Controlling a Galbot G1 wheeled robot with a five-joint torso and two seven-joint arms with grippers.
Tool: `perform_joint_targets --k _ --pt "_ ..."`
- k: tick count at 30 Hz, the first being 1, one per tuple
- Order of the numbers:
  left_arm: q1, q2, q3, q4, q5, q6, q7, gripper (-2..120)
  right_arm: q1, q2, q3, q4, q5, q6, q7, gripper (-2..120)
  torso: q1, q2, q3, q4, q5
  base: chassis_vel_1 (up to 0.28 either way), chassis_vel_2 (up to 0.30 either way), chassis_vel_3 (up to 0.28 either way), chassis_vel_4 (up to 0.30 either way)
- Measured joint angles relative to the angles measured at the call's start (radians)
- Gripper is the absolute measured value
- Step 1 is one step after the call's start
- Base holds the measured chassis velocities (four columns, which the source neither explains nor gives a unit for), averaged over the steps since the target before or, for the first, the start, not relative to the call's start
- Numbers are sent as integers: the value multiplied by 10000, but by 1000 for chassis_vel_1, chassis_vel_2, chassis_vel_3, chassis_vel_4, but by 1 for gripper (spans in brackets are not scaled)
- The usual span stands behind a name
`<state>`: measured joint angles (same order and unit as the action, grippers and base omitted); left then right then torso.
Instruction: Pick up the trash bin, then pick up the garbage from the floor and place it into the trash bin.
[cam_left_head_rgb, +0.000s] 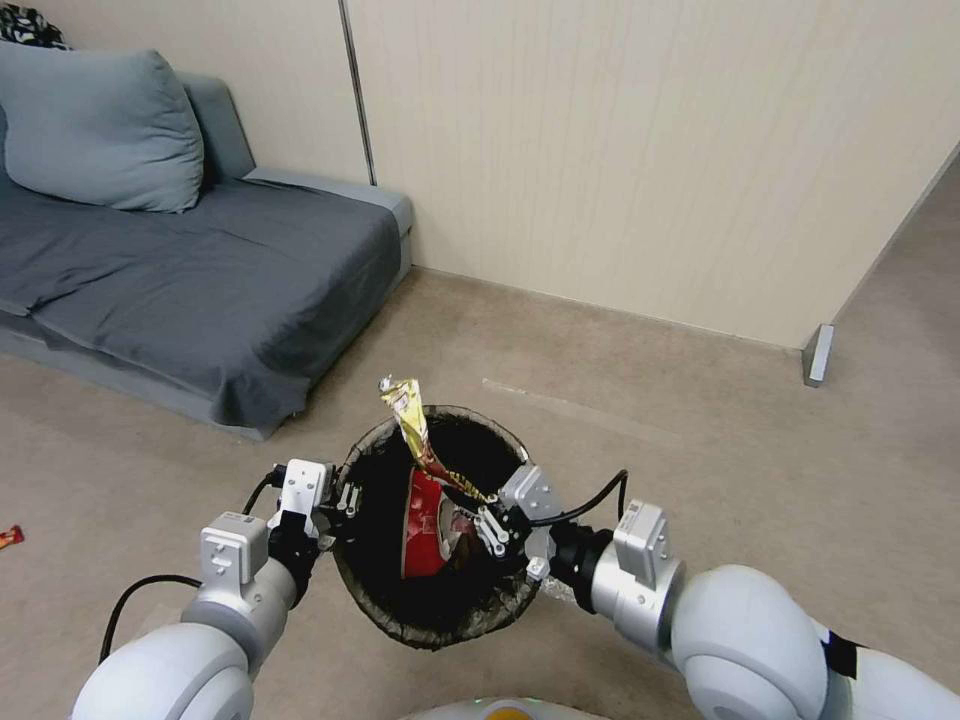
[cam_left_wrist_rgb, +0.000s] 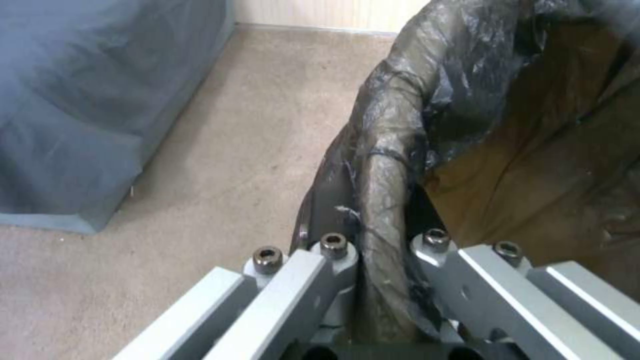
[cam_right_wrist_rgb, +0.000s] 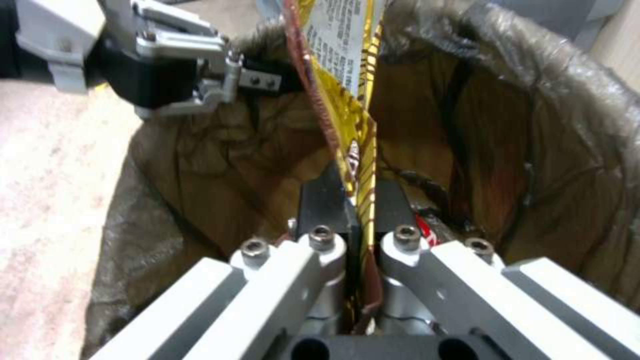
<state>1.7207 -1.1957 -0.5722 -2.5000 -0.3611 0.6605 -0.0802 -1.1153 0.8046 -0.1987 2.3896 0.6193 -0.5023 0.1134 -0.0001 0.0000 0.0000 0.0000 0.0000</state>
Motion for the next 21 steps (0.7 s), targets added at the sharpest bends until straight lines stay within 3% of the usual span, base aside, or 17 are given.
perform_joint_targets --k 8,10,14,19,20,21 --pt "-42 -38 -17 0 0 12 30 1 -39 144 -244 -83 -356 -21 87 37 0 0 0 0 0 0 0 0 0" --pt "-42 -41 -17 0 -1 12 31 1 -41 144 -244 -82 -358 -21 87 38 0 0 0 0 -1 0 0 0 0" --pt "-43 -90 -14 0 21 17 39 1 -118 139 -166 -15 -384 -21 103 59 0 0 0 -1 0 0 0 0 0" --pt "-7 -100 -9 0 28 21 42 1 -161 142 -70 47 -405 -17 105 70 0 0 0 0 0 0 0 0 0" --pt "1 -94 -5 0 36 23 49 1 -170 157 0 90 -406 -14 105 79 0 0 0 0 -1 0 0 0 0" --pt "-3 -94 -5 0 36 23 50 1 -177 161 29 108 -406 -12 107 80 1 0 0 1 0 0 0 0 0"
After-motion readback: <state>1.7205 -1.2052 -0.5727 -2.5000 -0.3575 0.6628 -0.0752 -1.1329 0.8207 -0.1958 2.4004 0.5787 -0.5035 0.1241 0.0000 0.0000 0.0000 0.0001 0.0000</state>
